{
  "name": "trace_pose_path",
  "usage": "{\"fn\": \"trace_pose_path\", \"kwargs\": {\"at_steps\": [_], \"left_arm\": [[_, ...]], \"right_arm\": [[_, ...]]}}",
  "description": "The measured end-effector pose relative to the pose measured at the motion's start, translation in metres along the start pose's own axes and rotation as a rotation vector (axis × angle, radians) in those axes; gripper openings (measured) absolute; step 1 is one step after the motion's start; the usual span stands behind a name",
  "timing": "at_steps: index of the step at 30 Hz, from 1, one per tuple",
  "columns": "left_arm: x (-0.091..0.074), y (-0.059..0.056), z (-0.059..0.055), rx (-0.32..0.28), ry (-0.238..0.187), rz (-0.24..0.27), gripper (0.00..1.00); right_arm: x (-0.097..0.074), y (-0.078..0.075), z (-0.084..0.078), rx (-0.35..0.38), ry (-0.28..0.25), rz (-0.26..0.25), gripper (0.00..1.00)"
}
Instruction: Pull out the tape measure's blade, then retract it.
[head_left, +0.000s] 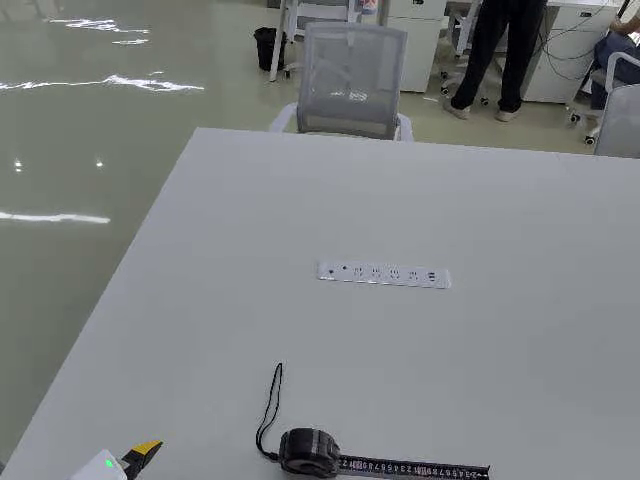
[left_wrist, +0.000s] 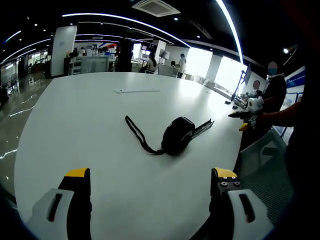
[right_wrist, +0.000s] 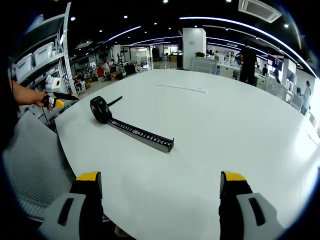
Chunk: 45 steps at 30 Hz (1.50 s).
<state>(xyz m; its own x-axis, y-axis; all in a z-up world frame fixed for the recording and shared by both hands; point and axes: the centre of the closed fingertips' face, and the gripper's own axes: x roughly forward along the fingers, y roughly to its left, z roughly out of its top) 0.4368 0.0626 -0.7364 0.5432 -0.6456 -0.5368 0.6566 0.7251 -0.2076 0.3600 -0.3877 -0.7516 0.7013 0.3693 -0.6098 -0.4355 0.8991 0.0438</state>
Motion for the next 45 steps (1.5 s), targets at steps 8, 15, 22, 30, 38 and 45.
{"fn": "trace_pose_path", "kwargs": {"at_steps": [8, 15, 22, 30, 38, 45], "left_arm": [[-0.003, 0.000, -0.002, 0.001, -0.002, 0.013, 0.99], [-0.003, 0.000, 0.001, 0.011, -0.018, 0.018, 0.99], [-0.003, -0.001, -0.004, 0.009, 0.002, 0.017, 0.99], [-0.005, -0.001, -0.007, 0.008, -0.003, 0.016, 0.99], [-0.007, 0.002, -0.011, -0.018, -0.004, 0.027, 0.99], [-0.006, -0.004, -0.010, -0.028, -0.004, 0.026, 0.99]], "right_arm": [[-0.004, -0.002, -0.005, 0.006, 0.003, -0.017, 1.00], [-0.008, -0.002, -0.005, 0.018, -0.006, -0.025, 1.00], [-0.011, -0.002, -0.008, 0.008, -0.001, -0.027, 1.00], [-0.012, -0.001, -0.009, 0.012, 0.000, -0.031, 1.00], [-0.012, -0.002, -0.006, 0.008, -0.001, -0.032, 1.00], [-0.013, -0.003, -0.005, 0.007, -0.002, -0.028, 1.00]]}}
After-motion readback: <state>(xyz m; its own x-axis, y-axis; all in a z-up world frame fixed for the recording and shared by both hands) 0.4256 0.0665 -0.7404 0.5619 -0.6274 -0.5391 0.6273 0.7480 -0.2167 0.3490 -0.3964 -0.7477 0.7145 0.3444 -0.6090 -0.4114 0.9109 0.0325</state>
